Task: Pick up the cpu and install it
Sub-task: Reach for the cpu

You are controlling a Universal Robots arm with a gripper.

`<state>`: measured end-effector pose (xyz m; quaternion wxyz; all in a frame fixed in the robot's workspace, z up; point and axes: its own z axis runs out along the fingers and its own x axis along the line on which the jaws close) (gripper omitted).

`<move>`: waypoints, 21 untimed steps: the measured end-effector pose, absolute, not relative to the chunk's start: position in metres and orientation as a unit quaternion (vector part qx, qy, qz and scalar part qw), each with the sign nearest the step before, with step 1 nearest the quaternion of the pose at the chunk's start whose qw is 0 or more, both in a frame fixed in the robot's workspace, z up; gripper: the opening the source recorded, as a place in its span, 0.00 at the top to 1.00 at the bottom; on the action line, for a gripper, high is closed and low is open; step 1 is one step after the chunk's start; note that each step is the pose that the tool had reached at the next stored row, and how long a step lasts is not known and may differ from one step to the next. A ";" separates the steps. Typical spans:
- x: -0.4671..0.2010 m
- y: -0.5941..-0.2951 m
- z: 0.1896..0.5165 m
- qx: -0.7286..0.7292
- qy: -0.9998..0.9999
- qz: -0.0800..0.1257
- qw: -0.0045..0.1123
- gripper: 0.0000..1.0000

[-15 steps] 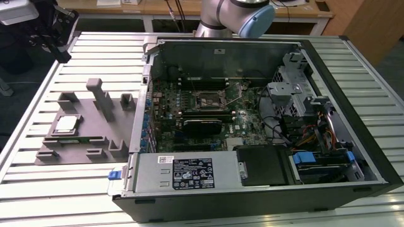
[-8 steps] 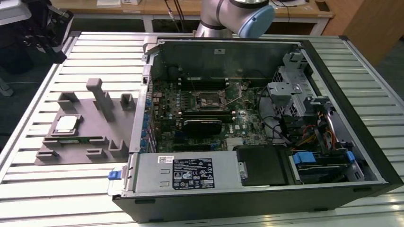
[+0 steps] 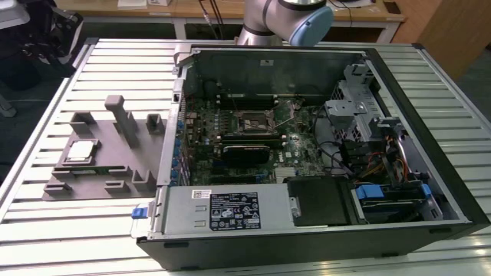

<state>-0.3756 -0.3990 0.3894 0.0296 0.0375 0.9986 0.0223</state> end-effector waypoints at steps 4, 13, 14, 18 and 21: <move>-0.379 -0.399 0.389 0.038 0.999 0.022 0.030 0.89; -0.390 -0.399 0.388 0.038 0.999 0.022 0.030 0.89; -0.391 -0.399 0.388 0.038 0.999 0.022 0.030 0.89; -0.396 -0.399 0.387 0.038 0.999 0.022 0.030 0.89; -0.399 -0.399 0.386 0.038 0.999 0.022 0.030 0.89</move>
